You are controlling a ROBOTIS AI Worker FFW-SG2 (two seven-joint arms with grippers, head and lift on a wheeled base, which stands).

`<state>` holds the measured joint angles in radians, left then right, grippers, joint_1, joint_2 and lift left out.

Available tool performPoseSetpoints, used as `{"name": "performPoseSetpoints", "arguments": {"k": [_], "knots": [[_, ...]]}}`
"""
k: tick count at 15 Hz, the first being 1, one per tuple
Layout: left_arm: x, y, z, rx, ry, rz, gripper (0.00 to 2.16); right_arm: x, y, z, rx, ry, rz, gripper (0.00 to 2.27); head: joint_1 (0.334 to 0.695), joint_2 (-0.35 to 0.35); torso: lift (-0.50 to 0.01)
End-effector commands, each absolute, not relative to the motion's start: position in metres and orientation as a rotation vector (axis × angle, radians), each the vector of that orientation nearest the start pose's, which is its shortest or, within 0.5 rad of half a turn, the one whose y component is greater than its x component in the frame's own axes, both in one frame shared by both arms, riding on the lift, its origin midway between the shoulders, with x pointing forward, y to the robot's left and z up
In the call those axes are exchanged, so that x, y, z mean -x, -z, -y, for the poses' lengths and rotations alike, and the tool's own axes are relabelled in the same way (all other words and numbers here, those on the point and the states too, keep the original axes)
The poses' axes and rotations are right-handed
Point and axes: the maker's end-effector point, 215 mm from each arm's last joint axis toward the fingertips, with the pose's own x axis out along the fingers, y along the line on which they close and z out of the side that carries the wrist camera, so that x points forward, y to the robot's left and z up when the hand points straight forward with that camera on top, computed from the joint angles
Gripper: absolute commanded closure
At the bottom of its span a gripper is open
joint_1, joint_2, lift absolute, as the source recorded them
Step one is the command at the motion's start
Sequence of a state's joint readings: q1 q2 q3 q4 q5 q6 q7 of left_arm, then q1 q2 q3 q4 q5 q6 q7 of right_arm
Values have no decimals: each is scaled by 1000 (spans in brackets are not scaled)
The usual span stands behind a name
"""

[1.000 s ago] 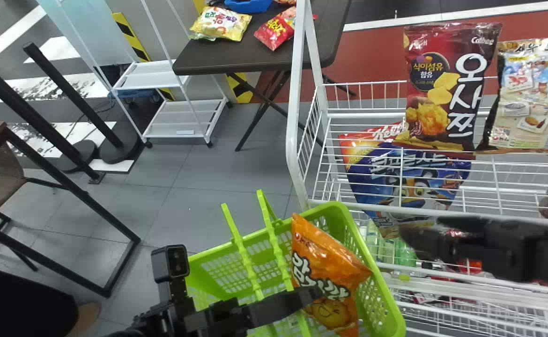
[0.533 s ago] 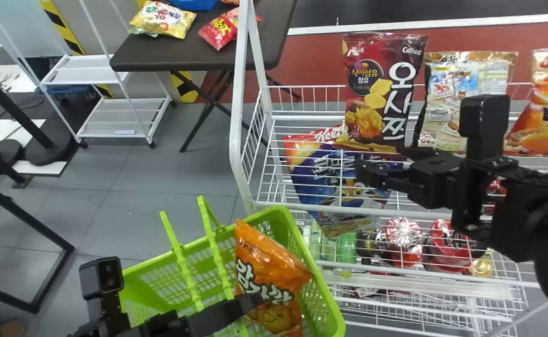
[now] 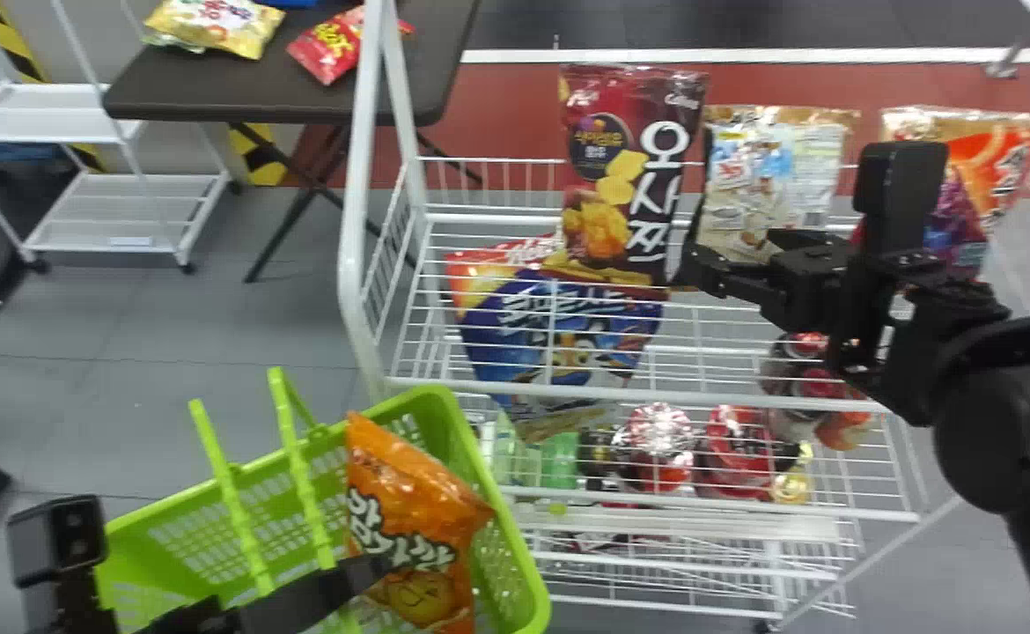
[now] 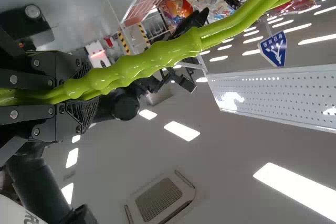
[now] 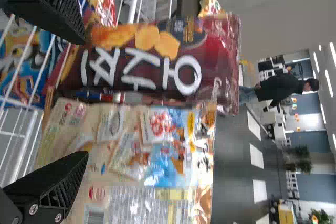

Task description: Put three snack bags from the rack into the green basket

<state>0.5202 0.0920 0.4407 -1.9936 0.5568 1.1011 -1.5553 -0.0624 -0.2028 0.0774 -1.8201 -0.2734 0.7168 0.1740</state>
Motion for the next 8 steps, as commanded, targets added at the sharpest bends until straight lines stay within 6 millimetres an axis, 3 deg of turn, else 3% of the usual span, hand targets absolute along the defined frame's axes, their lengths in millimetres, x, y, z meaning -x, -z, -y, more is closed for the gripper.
{"name": "performPoseSetpoints", "arguments": {"k": [1,6,7,8], "knots": [[-234,344,-172,1131,1201,-478,2148,-599,386,193,-42,-291,-412,56,695,0,0],[-231,344,-173,1137,1200,-478,2148,-637,403,187,21,-259,-402,93,695,-26,0],[-229,344,-175,1143,1196,-479,2148,-638,408,189,31,-252,-412,255,695,-24,0],[-229,344,-176,1141,1196,-475,2148,-638,410,190,32,-252,-415,576,695,-22,0]]}}
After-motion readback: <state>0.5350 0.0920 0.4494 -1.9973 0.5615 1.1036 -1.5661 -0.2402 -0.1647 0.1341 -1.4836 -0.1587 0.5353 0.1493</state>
